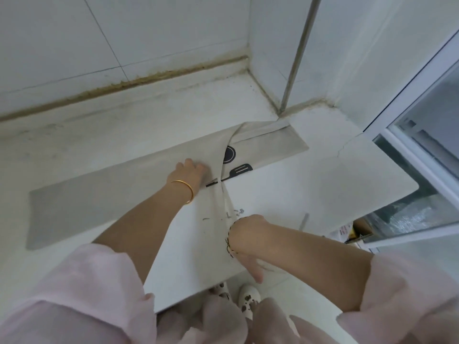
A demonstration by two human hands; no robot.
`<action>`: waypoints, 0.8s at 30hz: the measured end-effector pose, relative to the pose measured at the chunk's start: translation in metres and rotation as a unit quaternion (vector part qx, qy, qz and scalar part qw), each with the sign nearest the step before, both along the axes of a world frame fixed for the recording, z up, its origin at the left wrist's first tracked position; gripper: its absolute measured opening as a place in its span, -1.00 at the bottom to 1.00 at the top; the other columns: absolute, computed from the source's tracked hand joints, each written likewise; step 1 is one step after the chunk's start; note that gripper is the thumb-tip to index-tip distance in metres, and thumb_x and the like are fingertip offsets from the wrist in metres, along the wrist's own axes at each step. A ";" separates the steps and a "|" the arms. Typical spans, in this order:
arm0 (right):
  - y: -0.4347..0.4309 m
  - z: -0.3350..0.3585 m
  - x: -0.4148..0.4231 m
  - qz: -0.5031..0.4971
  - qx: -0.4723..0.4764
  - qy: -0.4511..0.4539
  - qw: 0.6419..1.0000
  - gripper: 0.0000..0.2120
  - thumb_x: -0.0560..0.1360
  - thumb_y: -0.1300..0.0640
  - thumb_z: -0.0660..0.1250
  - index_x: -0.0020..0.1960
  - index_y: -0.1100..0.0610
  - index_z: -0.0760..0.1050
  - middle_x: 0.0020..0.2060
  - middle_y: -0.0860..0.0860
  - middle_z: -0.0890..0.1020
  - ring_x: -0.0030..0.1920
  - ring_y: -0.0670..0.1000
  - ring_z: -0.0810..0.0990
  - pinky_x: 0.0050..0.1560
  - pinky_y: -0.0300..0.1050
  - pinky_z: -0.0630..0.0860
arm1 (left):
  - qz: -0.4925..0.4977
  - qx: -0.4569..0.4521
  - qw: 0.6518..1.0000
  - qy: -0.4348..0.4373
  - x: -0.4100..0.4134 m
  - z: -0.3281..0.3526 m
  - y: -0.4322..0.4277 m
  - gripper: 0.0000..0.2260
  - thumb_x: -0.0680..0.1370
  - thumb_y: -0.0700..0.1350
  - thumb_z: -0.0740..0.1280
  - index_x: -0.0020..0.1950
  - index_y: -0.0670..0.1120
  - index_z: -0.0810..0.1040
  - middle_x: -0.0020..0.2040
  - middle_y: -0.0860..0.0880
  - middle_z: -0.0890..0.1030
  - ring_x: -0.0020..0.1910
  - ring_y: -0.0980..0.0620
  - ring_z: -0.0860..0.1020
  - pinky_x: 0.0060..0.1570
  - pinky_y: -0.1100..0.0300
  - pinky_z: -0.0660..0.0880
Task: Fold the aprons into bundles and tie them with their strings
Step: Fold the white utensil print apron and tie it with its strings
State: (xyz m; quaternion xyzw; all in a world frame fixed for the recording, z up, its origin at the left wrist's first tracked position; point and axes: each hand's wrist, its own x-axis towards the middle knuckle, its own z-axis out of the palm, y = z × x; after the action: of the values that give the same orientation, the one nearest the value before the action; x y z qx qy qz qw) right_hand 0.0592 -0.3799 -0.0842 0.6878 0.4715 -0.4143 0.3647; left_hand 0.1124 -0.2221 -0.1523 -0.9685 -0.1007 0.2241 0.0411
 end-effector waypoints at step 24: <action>0.155 -0.081 0.042 -0.248 0.474 -0.118 0.837 -0.52 0.52 0.30 0.12 0.42 0.08 0.20 0.30 0.12 0.30 0.14 0.18 0.41 0.00 0.01 0.44 | 0.383 -0.108 0.889 -0.227 -0.083 -0.022 0.159 -0.69 0.54 -0.20 0.23 0.29 -0.18 0.38 0.26 -0.21 0.36 0.25 -0.22 0.35 0.18 0.00 0.35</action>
State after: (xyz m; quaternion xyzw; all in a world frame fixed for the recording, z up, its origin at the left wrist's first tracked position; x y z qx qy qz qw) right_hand 0.1016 -0.2250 -0.1649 0.9141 0.3770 -0.1330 -0.0682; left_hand 0.0292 -0.0628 -0.1740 -0.8776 -0.4457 0.0058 -0.1765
